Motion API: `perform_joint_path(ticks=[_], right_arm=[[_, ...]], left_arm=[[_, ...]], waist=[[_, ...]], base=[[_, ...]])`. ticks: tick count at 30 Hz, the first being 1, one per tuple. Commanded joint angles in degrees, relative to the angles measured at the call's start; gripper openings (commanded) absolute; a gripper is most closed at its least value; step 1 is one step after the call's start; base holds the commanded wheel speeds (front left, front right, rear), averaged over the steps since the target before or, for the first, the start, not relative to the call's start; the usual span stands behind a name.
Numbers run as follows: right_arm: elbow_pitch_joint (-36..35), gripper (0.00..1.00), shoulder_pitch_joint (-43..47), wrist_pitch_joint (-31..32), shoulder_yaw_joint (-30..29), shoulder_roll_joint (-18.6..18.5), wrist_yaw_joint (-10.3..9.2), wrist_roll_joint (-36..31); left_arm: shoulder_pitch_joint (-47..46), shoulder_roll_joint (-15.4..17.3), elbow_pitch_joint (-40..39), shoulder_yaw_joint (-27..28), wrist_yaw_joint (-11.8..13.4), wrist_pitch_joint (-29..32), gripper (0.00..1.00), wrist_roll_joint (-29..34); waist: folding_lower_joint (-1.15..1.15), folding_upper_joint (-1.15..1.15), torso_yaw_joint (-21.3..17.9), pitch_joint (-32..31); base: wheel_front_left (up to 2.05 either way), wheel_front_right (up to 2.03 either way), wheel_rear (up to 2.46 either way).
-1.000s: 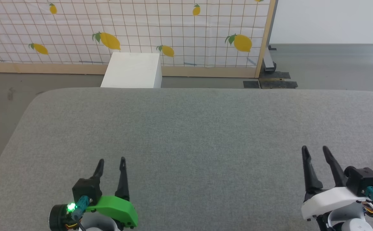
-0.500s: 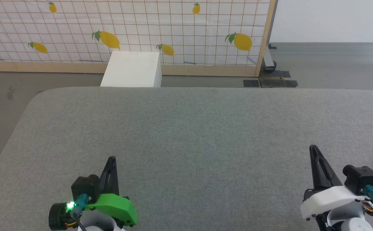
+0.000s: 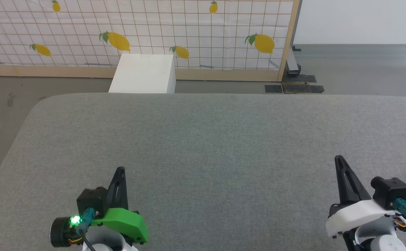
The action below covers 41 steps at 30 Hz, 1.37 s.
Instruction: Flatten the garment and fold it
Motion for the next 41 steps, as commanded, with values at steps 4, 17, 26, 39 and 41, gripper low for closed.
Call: perform_joint_path(ticks=[4,17,26,39,41], right_arm=[[-0.8,0.0,0.4,0.6,0.3,0.0,-0.03,-0.9],[-2.2,0.0,0.6,1.8,0.9,0.0,-0.04,-1.9],[-3.1,0.0,0.8,2.6,1.2,0.0,-0.04,-2.5],[-4.3,0.0,0.9,3.7,1.7,0.0,-0.05,-3.5],[-4.5,0.0,1.0,3.8,1.8,0.0,-0.06,-3.6]], left_arm=[[0.5,-0.4,-0.8,0.7,-0.6,0.7,0.0,1.0],[0.8,-1.0,-2.3,2.1,-1.5,2.2,0.0,2.8],[1.0,-1.4,-3.2,3.0,-2.1,3.1,0.0,4.0],[1.2,-1.9,-4.4,4.2,-2.8,4.4,0.0,5.6],[1.3,-2.0,-4.6,4.4,-3.0,4.6,0.0,5.8]], waist=[[0.0,0.0,0.0,0.1],[0.0,0.0,-0.1,0.5],[0.0,0.0,-0.2,0.7],[0.0,0.0,-0.3,1.1],[0.0,0.0,-0.3,1.1]], base=[[0.0,0.0,0.0],[0.0,0.0,0.0],[0.0,0.0,0.0],[0.0,0.0,0.0],[0.0,0.0,0.0]])
